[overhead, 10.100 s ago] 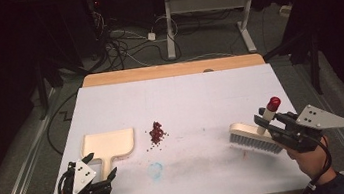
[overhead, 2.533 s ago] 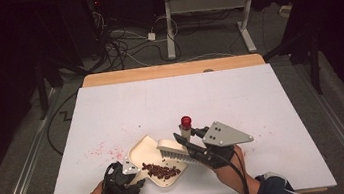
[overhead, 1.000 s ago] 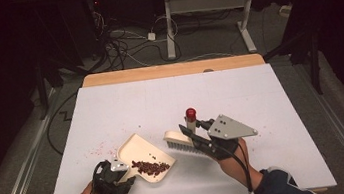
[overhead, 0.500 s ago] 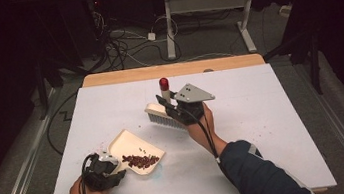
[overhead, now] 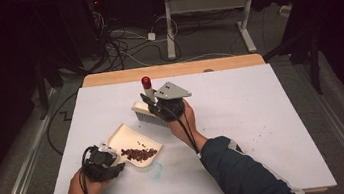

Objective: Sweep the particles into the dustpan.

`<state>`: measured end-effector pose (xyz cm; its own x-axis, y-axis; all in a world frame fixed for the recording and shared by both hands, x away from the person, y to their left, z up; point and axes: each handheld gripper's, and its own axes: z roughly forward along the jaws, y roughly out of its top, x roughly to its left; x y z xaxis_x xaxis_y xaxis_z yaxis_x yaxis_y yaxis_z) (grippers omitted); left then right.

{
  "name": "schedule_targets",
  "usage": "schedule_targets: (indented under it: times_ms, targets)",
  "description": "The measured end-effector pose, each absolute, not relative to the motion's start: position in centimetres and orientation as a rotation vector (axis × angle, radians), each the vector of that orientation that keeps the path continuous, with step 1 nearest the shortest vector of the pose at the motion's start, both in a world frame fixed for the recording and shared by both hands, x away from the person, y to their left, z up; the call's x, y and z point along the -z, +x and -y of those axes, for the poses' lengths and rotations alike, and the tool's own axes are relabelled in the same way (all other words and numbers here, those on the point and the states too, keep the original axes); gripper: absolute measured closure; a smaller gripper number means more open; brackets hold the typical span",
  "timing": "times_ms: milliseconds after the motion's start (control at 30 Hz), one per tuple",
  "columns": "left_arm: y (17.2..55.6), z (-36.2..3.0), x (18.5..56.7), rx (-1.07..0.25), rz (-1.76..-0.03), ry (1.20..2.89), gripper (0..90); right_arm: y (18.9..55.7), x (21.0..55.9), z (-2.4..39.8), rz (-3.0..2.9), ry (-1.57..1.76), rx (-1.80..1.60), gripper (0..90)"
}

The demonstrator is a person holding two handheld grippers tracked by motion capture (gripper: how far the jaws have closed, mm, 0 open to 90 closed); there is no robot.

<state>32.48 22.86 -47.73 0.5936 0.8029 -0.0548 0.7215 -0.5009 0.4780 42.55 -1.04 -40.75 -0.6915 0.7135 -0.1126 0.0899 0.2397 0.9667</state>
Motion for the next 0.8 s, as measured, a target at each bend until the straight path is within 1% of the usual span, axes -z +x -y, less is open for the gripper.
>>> schedule_targets:
  times_ms: [200, 367, 500, 633, 800]
  targets:
    - [33.0, -22.8, 47.7, -0.251, -1.220, 2.375, 63.7, 40.7, 41.0, 0.4, -2.031, 0.685, -1.518, 69.7]
    - [33.0, -23.0, 47.6, -0.243, -1.214, 2.387, 63.7, 39.2, 40.7, 0.6, -2.066, 0.655, -1.575, 69.7]
    - [32.8, -23.4, 47.6, -0.236, -1.225, 2.379, 63.7, 37.5, 39.4, 1.5, -2.042, 0.595, -1.603, 69.7]
    - [32.6, -23.9, 47.7, -0.234, -1.237, 2.367, 63.7, 37.9, 38.9, 2.6, -2.022, 0.618, -1.608, 69.6]
    - [32.5, -23.6, 47.7, -0.240, -1.236, 2.373, 63.7, 38.3, 39.2, 2.9, -1.987, 0.621, -1.569, 69.6]
